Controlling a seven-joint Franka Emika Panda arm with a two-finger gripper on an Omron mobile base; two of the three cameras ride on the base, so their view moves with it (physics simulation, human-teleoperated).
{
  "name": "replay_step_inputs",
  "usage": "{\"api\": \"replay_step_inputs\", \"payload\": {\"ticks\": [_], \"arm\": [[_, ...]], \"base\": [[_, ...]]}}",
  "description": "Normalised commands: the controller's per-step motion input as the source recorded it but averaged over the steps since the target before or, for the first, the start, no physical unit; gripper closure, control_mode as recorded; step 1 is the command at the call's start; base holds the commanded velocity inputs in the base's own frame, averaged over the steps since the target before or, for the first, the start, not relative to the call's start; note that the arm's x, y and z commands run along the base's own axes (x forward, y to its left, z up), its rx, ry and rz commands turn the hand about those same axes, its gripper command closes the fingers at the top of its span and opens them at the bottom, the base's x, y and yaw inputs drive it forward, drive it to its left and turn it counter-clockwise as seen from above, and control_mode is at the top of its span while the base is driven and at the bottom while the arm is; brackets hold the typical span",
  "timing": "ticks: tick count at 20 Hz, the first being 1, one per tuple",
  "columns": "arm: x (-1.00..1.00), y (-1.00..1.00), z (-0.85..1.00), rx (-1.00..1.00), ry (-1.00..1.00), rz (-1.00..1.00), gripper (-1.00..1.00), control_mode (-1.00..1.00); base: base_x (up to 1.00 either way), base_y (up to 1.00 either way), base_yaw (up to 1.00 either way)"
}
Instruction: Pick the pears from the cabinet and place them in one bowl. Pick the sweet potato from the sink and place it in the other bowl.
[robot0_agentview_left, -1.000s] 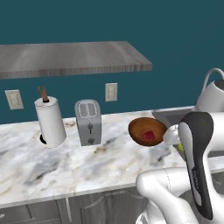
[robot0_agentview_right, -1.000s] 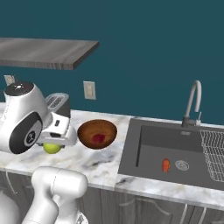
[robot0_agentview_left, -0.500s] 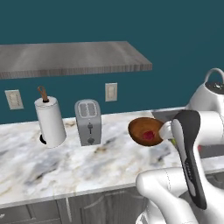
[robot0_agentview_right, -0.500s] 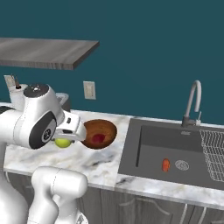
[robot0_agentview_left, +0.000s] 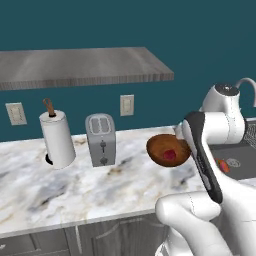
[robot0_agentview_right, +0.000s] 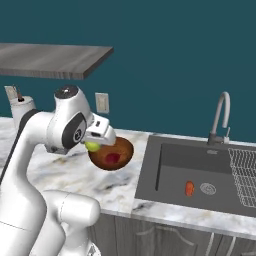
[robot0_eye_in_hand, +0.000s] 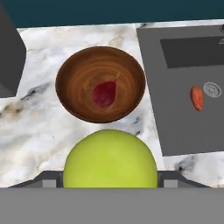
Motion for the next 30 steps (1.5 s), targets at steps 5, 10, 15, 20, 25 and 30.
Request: {"api": "replay_step_inputs", "payload": {"ticks": [5,10,15,20,25,30], "arm": [[0.67,0.00,-0.25,-0.01,0.00,-0.21,1.00,-1.00],[0.05,-0.03,-0.65,0.02,0.00,-0.12,1.00,-1.00],[0.09,-0.03,-0.47,0.02,-0.04,-0.07,1.00,-1.00],[0.22,-0.11,-0.07,0.01,-0.09,-0.01,1.00,-1.00],[0.37,-0.08,0.00,0.08,-0.03,0.01,1.00,-1.00],[0.05,-0.02,0.07,0.02,0.08,0.03,1.00,-1.00]], "base": [[0.00,0.00,0.00],[0.00,0.00,0.00],[0.00,0.00,0.00],[0.00,0.00,0.00],[0.00,0.00,0.00],[0.00,0.00,0.00]]}}
